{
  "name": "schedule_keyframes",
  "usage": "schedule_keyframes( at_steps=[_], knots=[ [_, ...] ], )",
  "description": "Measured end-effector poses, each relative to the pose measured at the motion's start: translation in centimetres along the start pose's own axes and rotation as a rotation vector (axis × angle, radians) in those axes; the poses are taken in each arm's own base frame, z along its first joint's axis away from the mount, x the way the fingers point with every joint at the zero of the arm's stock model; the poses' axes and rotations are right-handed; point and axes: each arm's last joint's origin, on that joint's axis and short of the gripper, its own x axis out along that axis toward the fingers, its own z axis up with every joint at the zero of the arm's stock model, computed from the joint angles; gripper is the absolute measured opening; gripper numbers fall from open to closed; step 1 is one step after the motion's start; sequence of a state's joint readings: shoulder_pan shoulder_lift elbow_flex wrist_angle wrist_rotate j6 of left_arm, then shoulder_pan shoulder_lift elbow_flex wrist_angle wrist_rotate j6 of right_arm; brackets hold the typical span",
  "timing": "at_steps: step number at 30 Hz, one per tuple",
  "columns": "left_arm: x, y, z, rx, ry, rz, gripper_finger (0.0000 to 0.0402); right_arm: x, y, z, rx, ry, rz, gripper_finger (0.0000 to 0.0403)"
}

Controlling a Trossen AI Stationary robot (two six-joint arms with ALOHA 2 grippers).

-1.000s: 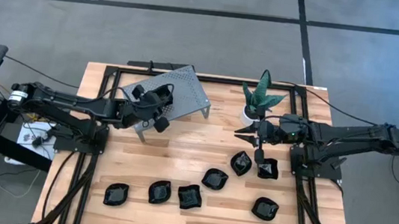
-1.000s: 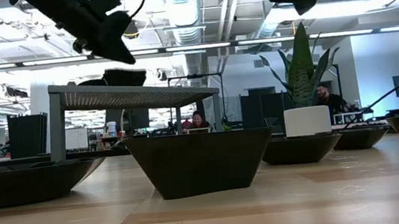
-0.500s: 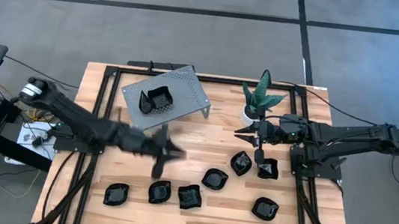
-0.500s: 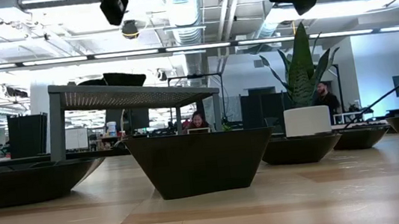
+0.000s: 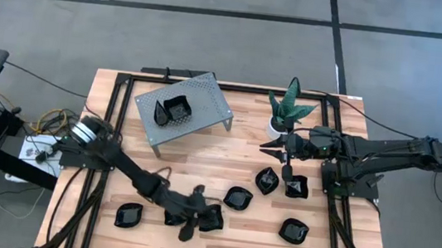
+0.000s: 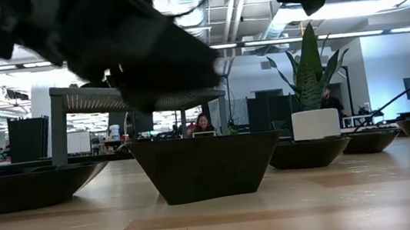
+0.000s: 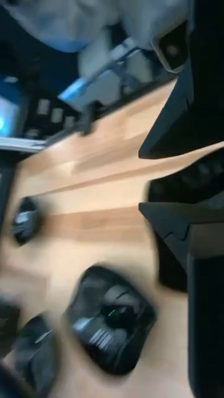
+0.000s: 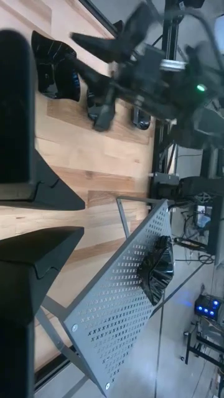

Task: Pick & Place Mini shaped plates
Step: Stack the black distorted square plate on the black distorted square plate on the shelf

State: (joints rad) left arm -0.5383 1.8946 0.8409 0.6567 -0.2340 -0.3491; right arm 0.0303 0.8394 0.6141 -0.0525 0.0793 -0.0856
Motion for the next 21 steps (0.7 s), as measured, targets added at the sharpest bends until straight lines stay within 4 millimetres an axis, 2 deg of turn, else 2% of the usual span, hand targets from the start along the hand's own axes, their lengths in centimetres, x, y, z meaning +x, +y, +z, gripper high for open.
schedule_keyframes(
  at_steps=[5,13,18,21],
  knots=[
    [1.9,-0.2,-0.9,-0.001,0.038,-0.037,0.0149,0.0,0.0,0.0,0.000,0.001,0.000,0.0048],
    [1.7,-1.0,-1.7,-0.053,0.092,-0.060,0.0145,0.0,0.0,0.0,0.000,0.001,0.000,0.0048],
    [1.3,-2.5,-2.5,-0.034,0.119,-0.094,0.0138,0.0,0.0,0.0,0.000,0.001,0.000,0.0048],
    [1.1,-2.7,-3.0,-0.019,0.142,-0.048,0.0136,0.0,0.0,0.0,0.000,0.001,0.000,0.0048]
  ],
)
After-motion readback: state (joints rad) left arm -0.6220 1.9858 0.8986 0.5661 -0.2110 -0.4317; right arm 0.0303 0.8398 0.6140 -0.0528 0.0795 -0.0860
